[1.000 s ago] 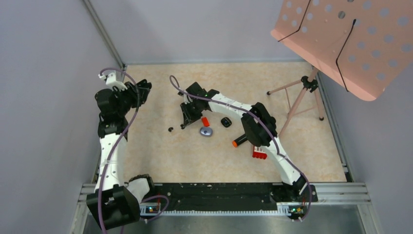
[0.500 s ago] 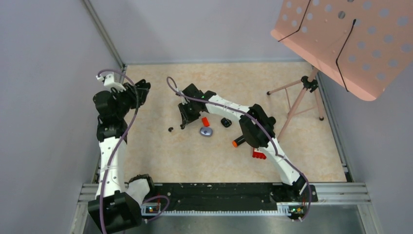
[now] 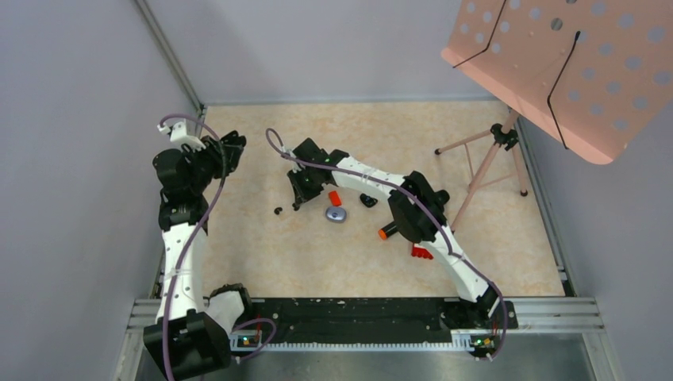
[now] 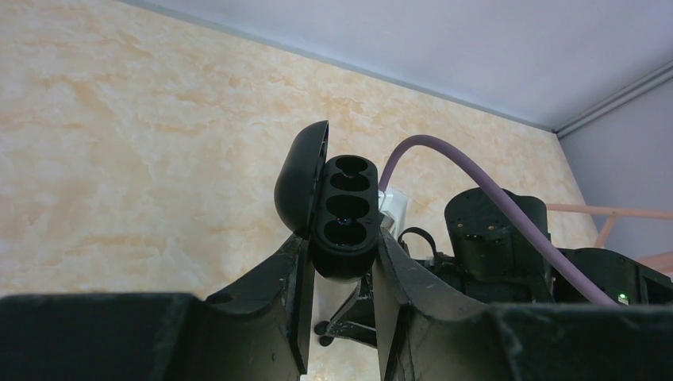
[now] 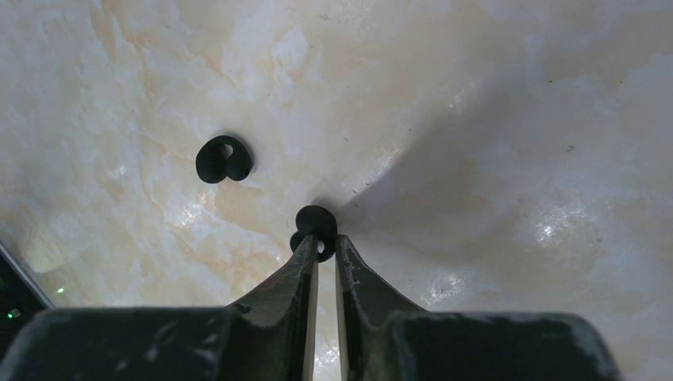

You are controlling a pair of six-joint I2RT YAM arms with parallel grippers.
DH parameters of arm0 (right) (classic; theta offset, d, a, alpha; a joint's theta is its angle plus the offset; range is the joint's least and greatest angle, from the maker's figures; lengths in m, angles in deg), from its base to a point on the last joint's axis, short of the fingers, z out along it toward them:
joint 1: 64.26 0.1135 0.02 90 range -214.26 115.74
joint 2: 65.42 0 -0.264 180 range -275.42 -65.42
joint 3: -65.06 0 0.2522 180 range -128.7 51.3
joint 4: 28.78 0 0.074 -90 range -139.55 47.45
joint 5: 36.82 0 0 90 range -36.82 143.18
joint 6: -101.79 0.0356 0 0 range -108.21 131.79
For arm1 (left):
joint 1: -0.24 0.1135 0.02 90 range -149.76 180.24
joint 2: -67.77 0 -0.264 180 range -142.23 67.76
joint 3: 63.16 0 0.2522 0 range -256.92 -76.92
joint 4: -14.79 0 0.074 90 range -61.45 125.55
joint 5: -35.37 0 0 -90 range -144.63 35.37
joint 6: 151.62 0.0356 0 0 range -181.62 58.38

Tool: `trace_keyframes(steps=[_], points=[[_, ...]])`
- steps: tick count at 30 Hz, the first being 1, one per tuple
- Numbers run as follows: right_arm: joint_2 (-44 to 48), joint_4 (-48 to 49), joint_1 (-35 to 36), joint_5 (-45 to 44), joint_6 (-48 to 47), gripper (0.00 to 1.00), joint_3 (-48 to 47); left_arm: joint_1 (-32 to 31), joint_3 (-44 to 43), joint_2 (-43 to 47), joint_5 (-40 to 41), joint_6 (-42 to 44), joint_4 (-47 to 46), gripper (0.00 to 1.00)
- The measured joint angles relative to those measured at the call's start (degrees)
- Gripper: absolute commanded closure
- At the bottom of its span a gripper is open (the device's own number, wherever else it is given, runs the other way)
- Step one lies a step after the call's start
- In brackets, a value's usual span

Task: Insert the wireless bluetooth earbuds into the charging case
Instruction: Pick up the earbud from the center of the board, then place the earbud in the charging case.

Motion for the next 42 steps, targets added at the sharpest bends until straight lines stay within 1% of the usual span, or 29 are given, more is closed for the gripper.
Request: trace_keyframes(steps=[2,9,11,15,18,22,27,30,33,35,42], points=[[0.0,-0.1,0.1,0.2,-0.3,1.00,-0.2,0.0,0.1,0.0,0.0,0.0,0.0,1.00],[-0.1,-0.6,0.2,0.2,-1.6,1.00,-0.4,0.0,0.5,0.0,-0.3,0.0,-1.0,1.00],[-0.1,-0.6,0.2,0.2,-3.1,1.00,-0.4,0.0,0.9,-0.1,-0.8,0.0,-2.1,1.00],[1.3,-0.8,-0.3,-0.2,-8.8,1.00,0.5,0.1,1.9,-1.4,-5.1,0.3,-5.7,1.00],[6.9,-1.6,-1.3,0.2,-15.4,1.00,4.5,0.0,2.4,-4.2,-9.6,0.3,-9.6,1.00],[18.9,-1.8,-4.3,1.3,-25.6,1.00,10.9,-1.2,3.0,-8.5,-15.5,1.6,-13.6,1.00],[35.8,-0.8,-8.1,1.4,-37.8,1.00,17.3,-5.5,3.0,-13.9,-23.4,5.7,-16.5,1.00],[43.8,-0.6,-8.0,1.4,-44.2,1.00,19.0,-9.7,2.6,-16.5,-28.4,9.8,-16.8,1.00],[47.8,-0.3,-7.4,1.4,-48.1,1.00,19.3,-13.4,1.2,-18.2,-32.0,12.7,-16.9,1.00],[48.8,-0.3,-7.1,1.3,-50.1,1.00,19.3,-15.7,0.0,-18.8,-33.6,14.0,-17.2,1.00],[48.3,-1.1,-3.5,-1.6,-55.4,1.00,19.3,-21.2,-1.7,-19.2,-36.2,14.3,-20.2,1.00]])
